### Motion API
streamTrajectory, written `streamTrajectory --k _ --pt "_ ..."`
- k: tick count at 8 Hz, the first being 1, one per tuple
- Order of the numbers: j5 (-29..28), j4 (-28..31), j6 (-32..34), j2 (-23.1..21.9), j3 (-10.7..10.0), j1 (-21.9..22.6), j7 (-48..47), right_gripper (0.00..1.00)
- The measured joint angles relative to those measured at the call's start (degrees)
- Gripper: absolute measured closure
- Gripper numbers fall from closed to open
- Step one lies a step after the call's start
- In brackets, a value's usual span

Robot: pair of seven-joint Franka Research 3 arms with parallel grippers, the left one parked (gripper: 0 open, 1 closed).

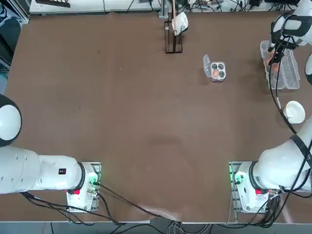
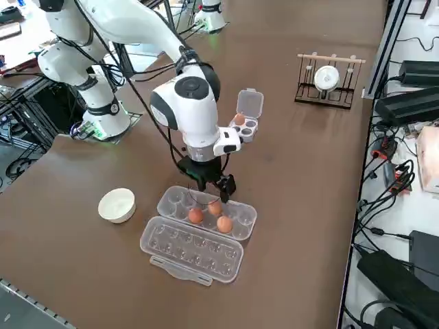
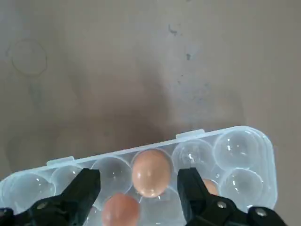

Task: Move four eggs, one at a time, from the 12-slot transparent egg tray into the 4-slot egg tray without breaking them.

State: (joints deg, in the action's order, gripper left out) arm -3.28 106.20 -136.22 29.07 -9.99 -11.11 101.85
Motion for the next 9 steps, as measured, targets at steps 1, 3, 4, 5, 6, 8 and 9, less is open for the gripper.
streamTrajectory --k 1,3,4,5,6,8,9 --pt "0.0 -0.3 0.0 0.5 0.0 -0.6 1.2 0.0" --pt "-0.7 -1.8 0.0 2.3 0.1 -1.5 3.7 0.01" --pt "-2.5 -2.7 0.0 3.4 0.1 -1.9 5.5 0.01" --pt "-4.5 -3.5 0.0 4.4 0.2 -2.1 7.1 0.01" --pt "-5.4 -4.2 0.0 5.2 0.4 -2.1 7.5 0.01" --pt "-5.6 -4.8 0.0 6.0 0.8 -2.1 7.5 0.04" --pt "-5.6 -4.8 0.0 6.1 0.8 -2.1 7.5 0.07"
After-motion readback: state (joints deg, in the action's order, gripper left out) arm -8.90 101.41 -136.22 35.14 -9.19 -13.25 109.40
